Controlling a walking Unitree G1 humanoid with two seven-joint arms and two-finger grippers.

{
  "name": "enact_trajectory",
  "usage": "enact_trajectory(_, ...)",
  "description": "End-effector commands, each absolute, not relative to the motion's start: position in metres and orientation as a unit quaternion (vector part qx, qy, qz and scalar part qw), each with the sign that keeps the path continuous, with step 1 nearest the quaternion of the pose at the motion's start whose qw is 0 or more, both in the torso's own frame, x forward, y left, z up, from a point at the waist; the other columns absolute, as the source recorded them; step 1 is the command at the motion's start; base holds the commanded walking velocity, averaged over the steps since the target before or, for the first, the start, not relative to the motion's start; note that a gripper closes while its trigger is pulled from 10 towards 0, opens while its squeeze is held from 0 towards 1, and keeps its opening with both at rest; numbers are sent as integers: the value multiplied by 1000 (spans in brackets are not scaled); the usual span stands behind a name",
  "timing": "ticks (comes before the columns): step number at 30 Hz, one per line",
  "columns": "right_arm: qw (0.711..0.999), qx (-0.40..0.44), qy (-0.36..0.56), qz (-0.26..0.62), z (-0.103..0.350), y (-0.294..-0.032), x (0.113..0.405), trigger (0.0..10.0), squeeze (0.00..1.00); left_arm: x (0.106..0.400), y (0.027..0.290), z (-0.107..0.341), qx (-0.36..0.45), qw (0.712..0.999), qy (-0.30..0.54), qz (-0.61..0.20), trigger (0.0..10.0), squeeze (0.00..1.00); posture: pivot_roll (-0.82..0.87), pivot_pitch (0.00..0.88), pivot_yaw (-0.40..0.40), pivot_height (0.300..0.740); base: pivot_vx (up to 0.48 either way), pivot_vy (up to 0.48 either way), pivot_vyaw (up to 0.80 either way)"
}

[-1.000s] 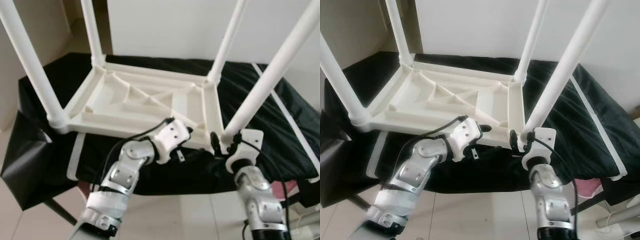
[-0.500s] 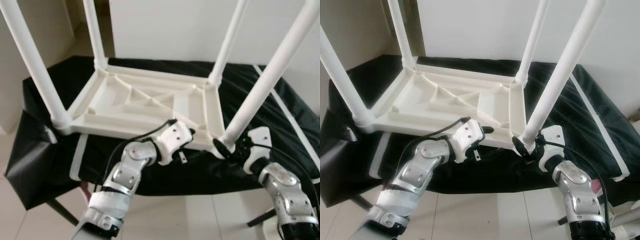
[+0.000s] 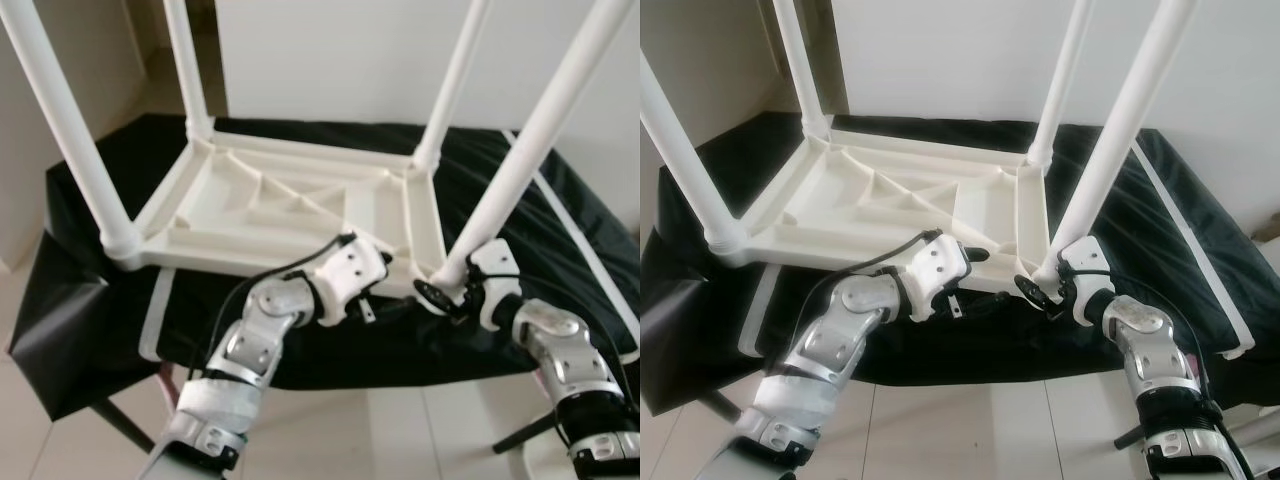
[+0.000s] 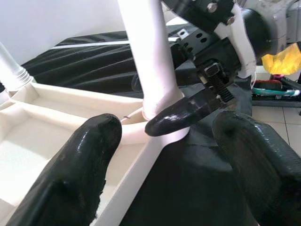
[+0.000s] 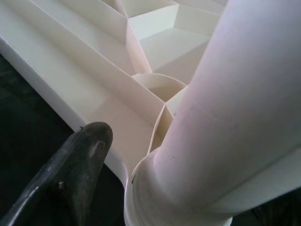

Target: Building children table

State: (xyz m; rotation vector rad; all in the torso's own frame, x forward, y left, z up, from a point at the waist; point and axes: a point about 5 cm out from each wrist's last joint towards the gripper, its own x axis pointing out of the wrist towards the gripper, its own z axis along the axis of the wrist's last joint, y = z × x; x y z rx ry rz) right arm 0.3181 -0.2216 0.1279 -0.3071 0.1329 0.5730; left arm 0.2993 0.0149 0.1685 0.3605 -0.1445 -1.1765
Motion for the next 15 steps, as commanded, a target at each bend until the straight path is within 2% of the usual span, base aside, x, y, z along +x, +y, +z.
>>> enact_trajectory(1,938,-157,76,298,122,-218,320,8392,0,303,16,170,168,844,-75,-504,10000,0,-7,0,-63,740,0,0,0)
enact_trajectory(2,939,-155,78,298,121,-219,320,3255,0,302,17,170,168,845,-75,-503,10000,0,-4,0,-64,740,0,0,0)
enact_trajectory(3,939,-155,78,298,121,-219,320,3255,0,302,17,170,168,845,-75,-503,10000,0,-4,0,-64,740,0,0,0)
enact_trajectory(4,938,-154,81,299,119,-219,320,0,0,303,18,170,169,845,-74,-501,10000,0,-2,0,-64,740,0,0,0)
enact_trajectory(15,942,-130,96,294,105,-226,310,0,0,300,19,169,168,846,-72,-501,10000,0,-7,0,-60,740,0,0,0)
